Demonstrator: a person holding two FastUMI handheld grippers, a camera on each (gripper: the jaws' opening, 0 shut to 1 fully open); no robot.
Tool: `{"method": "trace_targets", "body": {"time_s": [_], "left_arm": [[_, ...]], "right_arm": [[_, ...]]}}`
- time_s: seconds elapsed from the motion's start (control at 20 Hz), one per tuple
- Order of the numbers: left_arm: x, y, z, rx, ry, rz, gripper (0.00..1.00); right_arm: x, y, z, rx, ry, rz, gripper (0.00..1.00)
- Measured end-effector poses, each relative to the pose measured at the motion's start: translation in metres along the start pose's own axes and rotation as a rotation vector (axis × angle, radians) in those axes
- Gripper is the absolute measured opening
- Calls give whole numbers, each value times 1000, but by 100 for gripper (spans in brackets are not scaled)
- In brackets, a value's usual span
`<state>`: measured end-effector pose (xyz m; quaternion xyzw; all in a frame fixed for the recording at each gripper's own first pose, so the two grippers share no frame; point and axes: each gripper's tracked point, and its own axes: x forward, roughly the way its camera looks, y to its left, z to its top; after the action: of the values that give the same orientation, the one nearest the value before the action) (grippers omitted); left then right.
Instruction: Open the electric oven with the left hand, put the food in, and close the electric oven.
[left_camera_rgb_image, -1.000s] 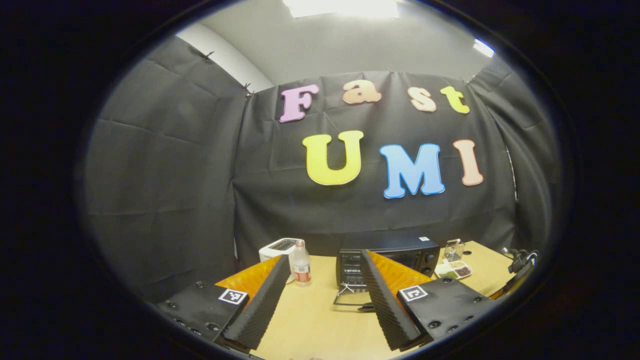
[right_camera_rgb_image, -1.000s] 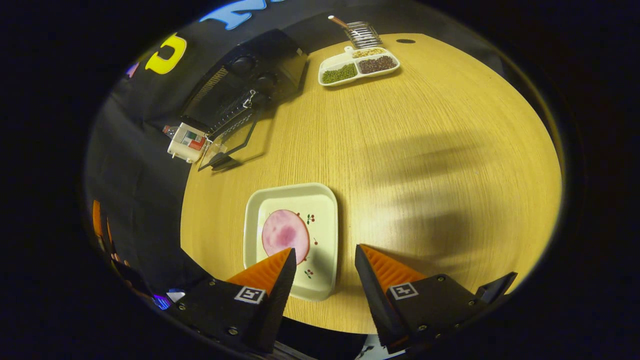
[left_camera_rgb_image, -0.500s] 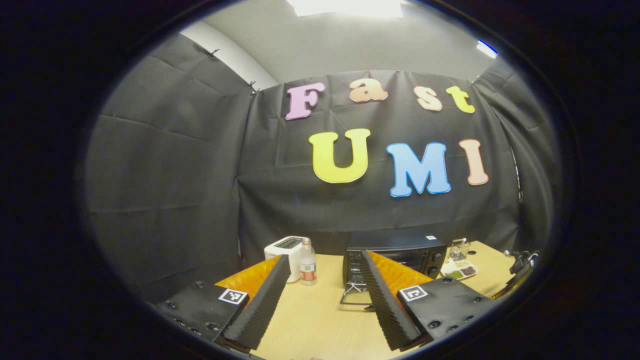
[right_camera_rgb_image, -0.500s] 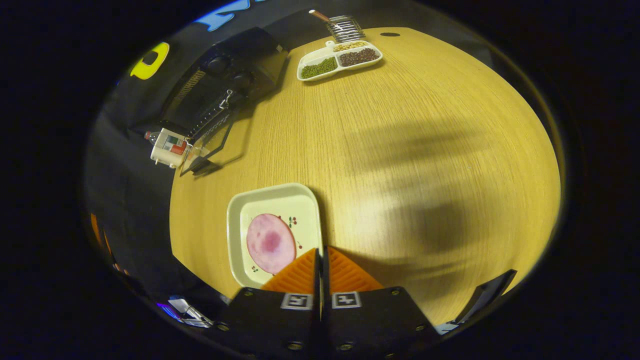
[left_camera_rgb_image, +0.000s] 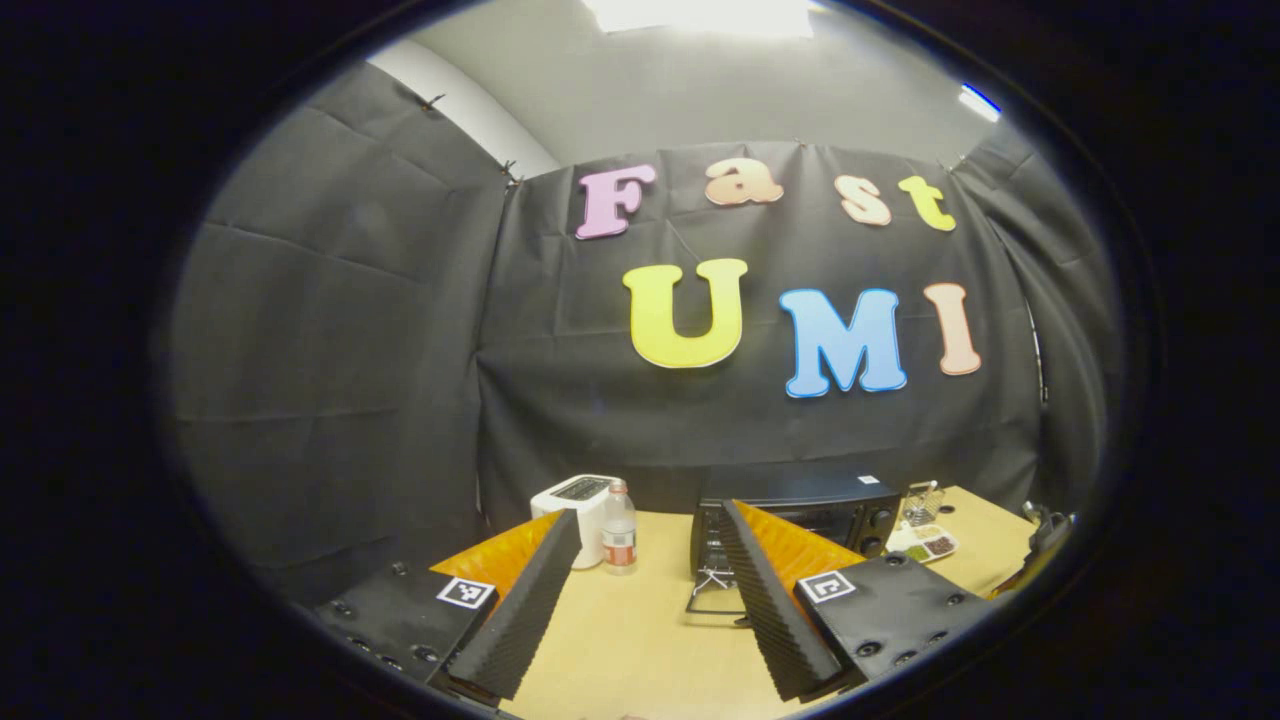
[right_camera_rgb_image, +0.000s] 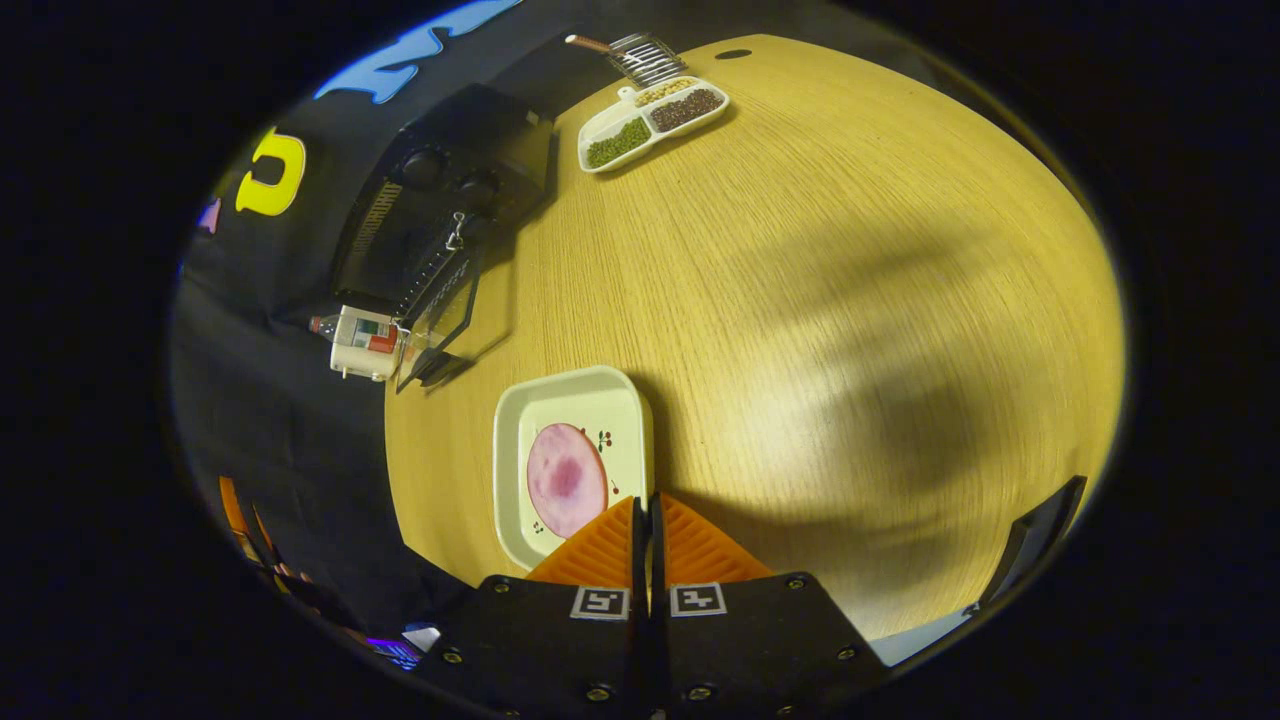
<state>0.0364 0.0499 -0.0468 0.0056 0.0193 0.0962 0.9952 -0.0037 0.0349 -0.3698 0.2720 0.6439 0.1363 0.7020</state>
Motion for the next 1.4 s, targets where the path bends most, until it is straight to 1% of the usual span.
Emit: {"method": "trace_targets", "body": {"time_s": [0.25, 0.5, 0.55, 0.65, 0.7, 0.75, 0.8, 0.85, 1.05, 1.2, 1.25, 1.3, 1.35, 1.4], "left_arm": [[12, -7, -1, -26, -4, -17, 92], [25, -1, -6, -43, -8, -17, 90], [28, 2, -5, -46, -8, -14, 99], [34, 7, -7, -53, -7, -10, 99], [38, 11, -9, -56, -5, -9, 90], [41, 14, -10, -59, -5, -8, 99], [46, 18, -11, -62, -3, -7, 99], [50, 22, -11, -64, -3, -6, 94], [66, 40, -11, -56, -12, -1, 94], [80, 57, -14, -49, -15, 5, 94], [85, 61, -14, -48, -14, 5, 99], [91, 67, -14, -47, -14, 7, 99], [97, 72, -13, -46, -14, 7, 95], [102, 75, -13, -44, -13, 5, 99]], "right_arm": [[-7, 30, 1, -37, -12, 38, 1], [-11, 71, 8, -24, -22, 99, 1], [-11, 81, 12, -12, -36, 110, 1], [-8, 99, 24, 11, -69, 124, 1], [-7, 108, 30, 24, -88, 126, 1], [-4, 117, 35, 38, -105, 129, 1], [-1, 124, 41, 54, -120, 130, 1], [3, 133, 46, 71, -134, 131, 1], [18, 159, 68, 137, -194, 130, 1], [33, 182, 82, 191, -219, 149, 1], [38, 190, 86, 209, -232, 155, 0], [43, 197, 91, 224, -247, 158, 1], [47, 204, 96, 242, -265, 158, 1], [52, 210, 101, 266, -286, 154, 1]]}}
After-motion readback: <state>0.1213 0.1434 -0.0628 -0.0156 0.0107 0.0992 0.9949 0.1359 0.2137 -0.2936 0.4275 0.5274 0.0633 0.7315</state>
